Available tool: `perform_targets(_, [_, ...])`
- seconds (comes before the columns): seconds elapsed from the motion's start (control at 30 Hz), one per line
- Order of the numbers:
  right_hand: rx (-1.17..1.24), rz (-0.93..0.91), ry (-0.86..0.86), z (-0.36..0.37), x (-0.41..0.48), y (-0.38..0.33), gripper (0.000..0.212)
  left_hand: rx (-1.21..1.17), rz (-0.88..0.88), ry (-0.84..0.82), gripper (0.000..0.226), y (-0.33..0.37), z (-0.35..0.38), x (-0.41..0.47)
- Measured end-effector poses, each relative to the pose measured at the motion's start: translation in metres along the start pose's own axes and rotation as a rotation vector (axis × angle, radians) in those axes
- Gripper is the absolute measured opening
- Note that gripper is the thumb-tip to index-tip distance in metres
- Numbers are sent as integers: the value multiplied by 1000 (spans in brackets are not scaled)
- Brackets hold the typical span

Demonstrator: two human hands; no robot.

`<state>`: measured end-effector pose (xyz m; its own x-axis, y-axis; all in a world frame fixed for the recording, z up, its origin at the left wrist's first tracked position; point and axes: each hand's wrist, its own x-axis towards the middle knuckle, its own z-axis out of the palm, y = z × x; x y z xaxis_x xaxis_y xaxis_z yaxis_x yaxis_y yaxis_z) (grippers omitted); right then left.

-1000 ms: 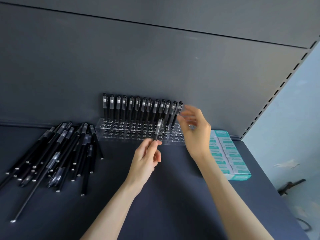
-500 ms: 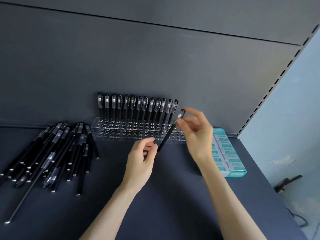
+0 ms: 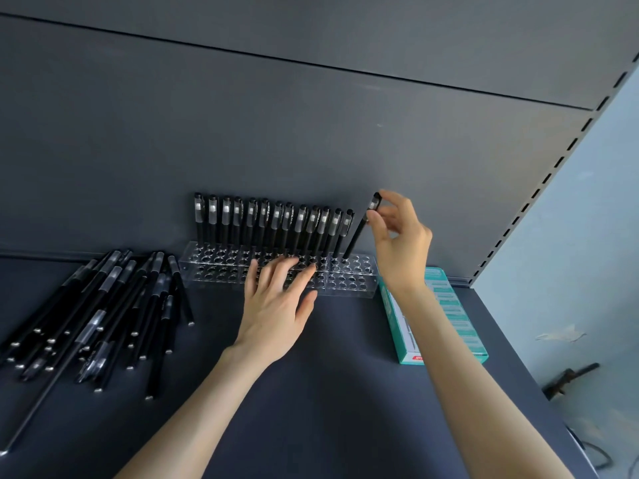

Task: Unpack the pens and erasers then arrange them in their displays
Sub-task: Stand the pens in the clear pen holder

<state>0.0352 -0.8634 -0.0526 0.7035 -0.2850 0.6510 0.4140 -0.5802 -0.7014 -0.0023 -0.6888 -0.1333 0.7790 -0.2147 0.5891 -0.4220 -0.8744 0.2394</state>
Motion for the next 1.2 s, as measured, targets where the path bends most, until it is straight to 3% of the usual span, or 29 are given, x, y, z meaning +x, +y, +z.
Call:
perform_targets(0.57, [-157,84,-180,7,-8,6,25,19,9,-8,37,0,-3,0])
perform_targets(0.8, [-150,62,-166,0,-13,-1,30,22,-22,-92,34,6,-14,4])
perform_targets(1.0, [-104,-25,-135,-8,-29,-18,21,17,-50,1,23,3,-37,-4])
perform_targets(1.2, [-66,-72,-270,20,-68,-50,14,32,-191,70,15,-28,-80,-32])
